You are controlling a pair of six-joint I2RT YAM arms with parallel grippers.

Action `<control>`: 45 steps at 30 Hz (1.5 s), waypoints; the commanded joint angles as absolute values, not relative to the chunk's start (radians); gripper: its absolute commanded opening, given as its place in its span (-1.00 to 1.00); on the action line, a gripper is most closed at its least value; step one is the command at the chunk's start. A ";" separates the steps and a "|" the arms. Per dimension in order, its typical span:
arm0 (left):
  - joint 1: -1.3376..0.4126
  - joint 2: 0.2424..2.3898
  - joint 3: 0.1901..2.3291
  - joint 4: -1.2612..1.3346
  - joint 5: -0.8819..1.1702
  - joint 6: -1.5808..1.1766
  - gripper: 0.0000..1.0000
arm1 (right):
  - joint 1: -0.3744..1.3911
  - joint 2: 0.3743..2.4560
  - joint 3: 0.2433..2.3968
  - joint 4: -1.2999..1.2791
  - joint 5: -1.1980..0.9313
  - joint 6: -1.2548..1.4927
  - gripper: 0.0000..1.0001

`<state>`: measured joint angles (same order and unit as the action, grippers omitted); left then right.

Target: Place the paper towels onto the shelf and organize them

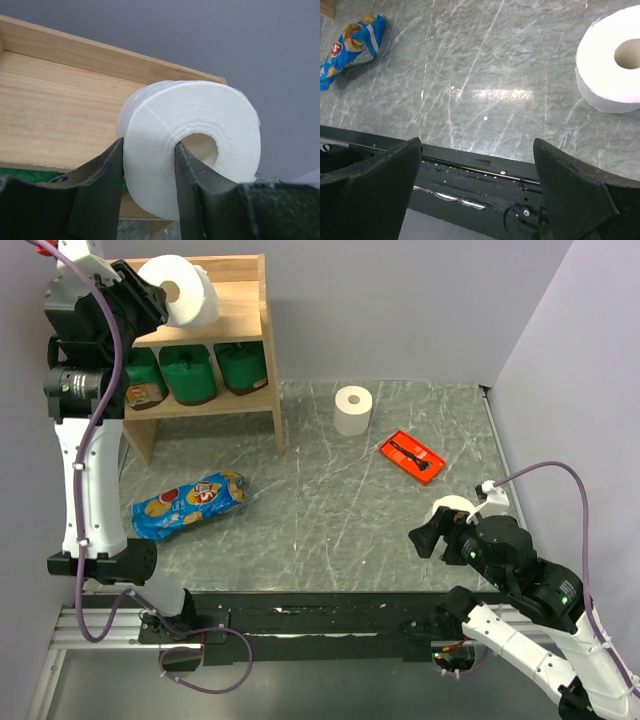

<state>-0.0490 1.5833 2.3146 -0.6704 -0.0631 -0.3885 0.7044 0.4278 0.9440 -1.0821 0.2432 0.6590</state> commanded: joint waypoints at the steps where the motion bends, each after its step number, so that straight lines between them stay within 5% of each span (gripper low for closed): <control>1: -0.043 1.615 2.362 -0.538 -0.008 -0.443 -0.41 | 0.707 0.439 0.996 -1.083 0.261 0.652 0.97; 16: -0.043 1.730 2.384 -0.434 0.153 -0.502 0.04 | 0.707 0.429 0.994 -1.078 0.272 0.669 0.97; 25: -0.041 1.697 2.342 -0.397 0.149 -0.474 0.43 | 0.707 0.446 1.002 -1.051 0.273 0.657 0.98; 30: -0.041 1.629 2.292 -0.405 0.173 -0.463 0.49 | 0.706 0.466 0.988 -1.020 0.262 0.663 0.98; 39: -0.043 1.266 1.696 -0.391 0.225 -0.382 0.76 | 0.706 0.586 0.995 -1.025 0.472 0.738 0.98; 41: -0.044 1.209 1.611 -0.426 0.248 -0.355 0.99 | 0.706 0.656 1.009 -1.075 0.521 0.753 0.99; 45: -0.055 1.041 1.329 -0.408 0.252 -0.301 0.93 | 0.698 0.779 1.023 -1.106 0.569 0.695 0.98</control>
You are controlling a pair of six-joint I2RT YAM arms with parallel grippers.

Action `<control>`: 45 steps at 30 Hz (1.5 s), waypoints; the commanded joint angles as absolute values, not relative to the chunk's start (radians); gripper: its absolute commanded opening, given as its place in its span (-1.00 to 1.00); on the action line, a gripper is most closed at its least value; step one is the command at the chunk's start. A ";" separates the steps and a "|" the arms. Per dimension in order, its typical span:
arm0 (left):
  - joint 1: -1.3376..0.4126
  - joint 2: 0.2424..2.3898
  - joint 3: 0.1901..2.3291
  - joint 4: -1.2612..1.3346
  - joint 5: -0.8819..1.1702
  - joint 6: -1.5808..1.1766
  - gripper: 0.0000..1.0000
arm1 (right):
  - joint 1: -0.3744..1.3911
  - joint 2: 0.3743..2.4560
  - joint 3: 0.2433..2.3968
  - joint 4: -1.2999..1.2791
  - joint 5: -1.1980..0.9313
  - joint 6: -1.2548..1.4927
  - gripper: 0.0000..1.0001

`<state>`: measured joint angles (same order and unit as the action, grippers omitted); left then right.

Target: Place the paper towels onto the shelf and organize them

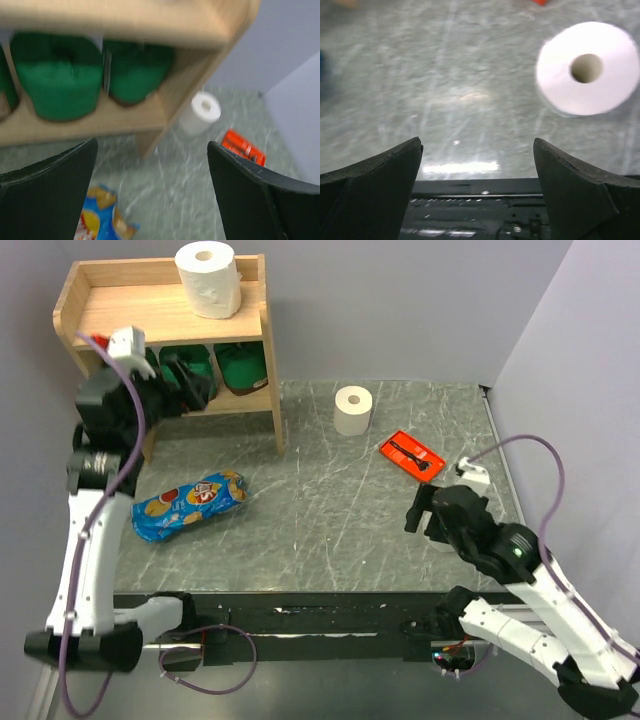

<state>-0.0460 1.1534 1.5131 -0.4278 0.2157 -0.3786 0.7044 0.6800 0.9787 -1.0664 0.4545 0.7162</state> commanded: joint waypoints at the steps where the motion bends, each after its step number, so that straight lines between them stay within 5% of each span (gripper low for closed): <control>1: -0.057 1.020 1.290 -0.408 0.250 -0.292 0.93 | 0.696 0.799 1.023 -1.111 0.590 0.686 0.99; 12: -0.087 0.723 0.795 -0.238 0.299 -0.305 0.93 | 0.379 0.985 1.035 -0.896 0.336 0.424 0.94; 18: -0.087 0.704 0.819 -0.244 0.255 -0.356 0.93 | 0.236 1.094 1.049 -0.864 0.241 0.377 0.59; 45: -0.109 0.586 0.772 -0.293 0.144 -0.402 0.93 | 0.026 1.223 0.913 -0.718 0.041 0.284 0.75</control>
<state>-0.1017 0.6041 0.7712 -0.3210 0.1665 -0.4229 0.0345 1.2041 0.9287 -0.7612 0.0582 0.2893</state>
